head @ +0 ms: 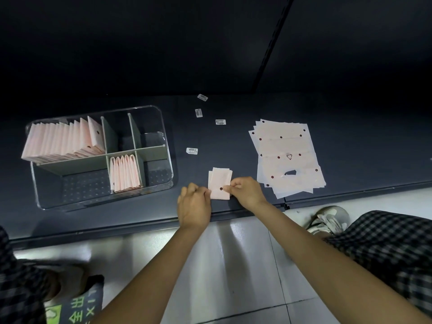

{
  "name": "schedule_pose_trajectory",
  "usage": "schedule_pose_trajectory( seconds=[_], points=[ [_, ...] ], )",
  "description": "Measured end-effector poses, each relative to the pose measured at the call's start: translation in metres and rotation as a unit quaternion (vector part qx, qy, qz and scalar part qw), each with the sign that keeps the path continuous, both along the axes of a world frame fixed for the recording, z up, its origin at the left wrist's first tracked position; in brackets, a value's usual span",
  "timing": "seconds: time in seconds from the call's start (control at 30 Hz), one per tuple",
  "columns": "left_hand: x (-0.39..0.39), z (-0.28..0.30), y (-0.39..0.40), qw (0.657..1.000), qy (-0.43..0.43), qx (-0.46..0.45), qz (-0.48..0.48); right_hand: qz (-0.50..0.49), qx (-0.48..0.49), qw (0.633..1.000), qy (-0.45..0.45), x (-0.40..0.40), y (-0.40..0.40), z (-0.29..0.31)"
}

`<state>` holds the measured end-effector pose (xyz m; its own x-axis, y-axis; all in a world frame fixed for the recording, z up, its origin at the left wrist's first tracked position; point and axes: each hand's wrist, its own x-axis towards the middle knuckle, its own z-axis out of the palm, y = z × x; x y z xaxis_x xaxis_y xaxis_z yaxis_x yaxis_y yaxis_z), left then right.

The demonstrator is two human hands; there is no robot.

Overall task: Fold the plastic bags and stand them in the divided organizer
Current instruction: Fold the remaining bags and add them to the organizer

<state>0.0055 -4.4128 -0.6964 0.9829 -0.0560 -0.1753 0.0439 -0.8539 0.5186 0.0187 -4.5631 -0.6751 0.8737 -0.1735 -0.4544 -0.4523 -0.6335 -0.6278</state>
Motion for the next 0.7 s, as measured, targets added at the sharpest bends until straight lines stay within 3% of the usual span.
schedule_pose_trajectory(
  seconds=[0.17,0.27,0.33,0.5,0.57,0.63,0.7],
  points=[
    [-0.009,0.008,-0.004,0.998,-0.062,0.02,0.006,0.009,-0.025,0.999,0.047,0.009,0.003,0.0],
    [-0.014,0.005,-0.003,0.969,-0.158,0.027,-0.187,0.01,-0.04,0.998,0.057,0.01,0.003,0.002],
    [-0.011,0.001,-0.001,0.949,-0.125,0.103,-0.272,0.015,-0.041,0.997,0.057,0.011,0.003,0.003],
    [0.0,-0.009,0.012,0.915,-0.043,0.226,-0.331,0.023,-0.058,0.996,0.067,0.007,0.006,0.006],
    [-0.001,-0.008,0.012,0.91,-0.045,0.238,-0.337,0.032,-0.151,0.988,0.007,-0.002,0.011,0.008],
    [-0.003,-0.007,0.009,0.912,-0.039,0.24,-0.33,0.06,-0.254,0.955,-0.138,-0.014,0.018,0.006],
    [-0.004,-0.007,0.008,0.915,-0.036,0.237,-0.324,0.128,-0.214,0.944,-0.217,-0.019,0.024,0.003]
  ],
)
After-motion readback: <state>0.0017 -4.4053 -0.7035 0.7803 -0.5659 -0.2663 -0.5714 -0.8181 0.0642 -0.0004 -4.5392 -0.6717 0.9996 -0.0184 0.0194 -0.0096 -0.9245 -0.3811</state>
